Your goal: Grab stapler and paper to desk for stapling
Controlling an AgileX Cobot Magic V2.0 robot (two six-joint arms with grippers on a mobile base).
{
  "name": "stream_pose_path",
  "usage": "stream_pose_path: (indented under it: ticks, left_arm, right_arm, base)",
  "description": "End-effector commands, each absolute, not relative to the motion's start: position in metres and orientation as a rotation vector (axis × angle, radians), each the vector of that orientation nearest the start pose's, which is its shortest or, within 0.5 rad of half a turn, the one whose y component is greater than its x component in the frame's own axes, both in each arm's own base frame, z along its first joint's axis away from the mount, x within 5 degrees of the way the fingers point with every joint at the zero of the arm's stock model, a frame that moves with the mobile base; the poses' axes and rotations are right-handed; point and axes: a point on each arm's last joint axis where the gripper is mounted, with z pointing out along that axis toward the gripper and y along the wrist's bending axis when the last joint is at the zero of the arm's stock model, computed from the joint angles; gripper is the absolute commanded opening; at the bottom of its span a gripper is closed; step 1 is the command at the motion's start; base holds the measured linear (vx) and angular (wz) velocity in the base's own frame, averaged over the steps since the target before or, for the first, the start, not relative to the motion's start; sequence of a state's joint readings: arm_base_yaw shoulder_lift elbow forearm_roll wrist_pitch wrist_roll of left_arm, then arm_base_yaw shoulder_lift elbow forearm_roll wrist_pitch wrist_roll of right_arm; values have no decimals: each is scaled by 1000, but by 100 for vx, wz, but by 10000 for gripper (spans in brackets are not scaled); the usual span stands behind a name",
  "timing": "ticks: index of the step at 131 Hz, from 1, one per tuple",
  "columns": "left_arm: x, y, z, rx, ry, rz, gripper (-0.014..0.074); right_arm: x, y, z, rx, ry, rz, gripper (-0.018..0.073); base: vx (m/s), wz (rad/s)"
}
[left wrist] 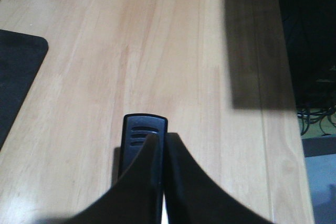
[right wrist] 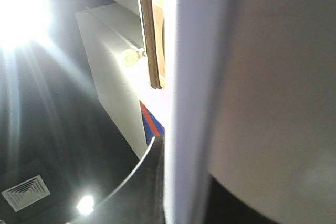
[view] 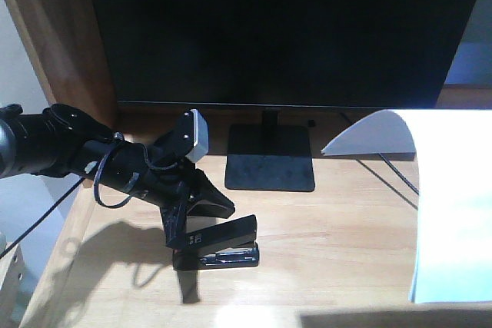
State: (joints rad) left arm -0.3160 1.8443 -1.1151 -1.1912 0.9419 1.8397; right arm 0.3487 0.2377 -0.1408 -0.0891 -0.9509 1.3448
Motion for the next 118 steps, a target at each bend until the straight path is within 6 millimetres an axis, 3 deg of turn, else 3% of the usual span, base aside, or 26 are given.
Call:
stream_pose_path:
  ticks: [1, 44, 118]
  left_arm:
    - [315, -179, 224, 1459, 1746, -864, -8]
    - [318, -192, 207, 1509, 1732, -798, -6]
    - [322, -194, 189, 1514, 1775, -811, -6]
  right_arm:
    - [31, 19, 329, 213, 614, 1609, -6]
    - [31, 19, 329, 213, 614, 1609, -6]
    - [31, 19, 329, 213, 614, 1609, -6]
  base:
    - [0, 0]
    - [0, 0]
    - [0, 0]
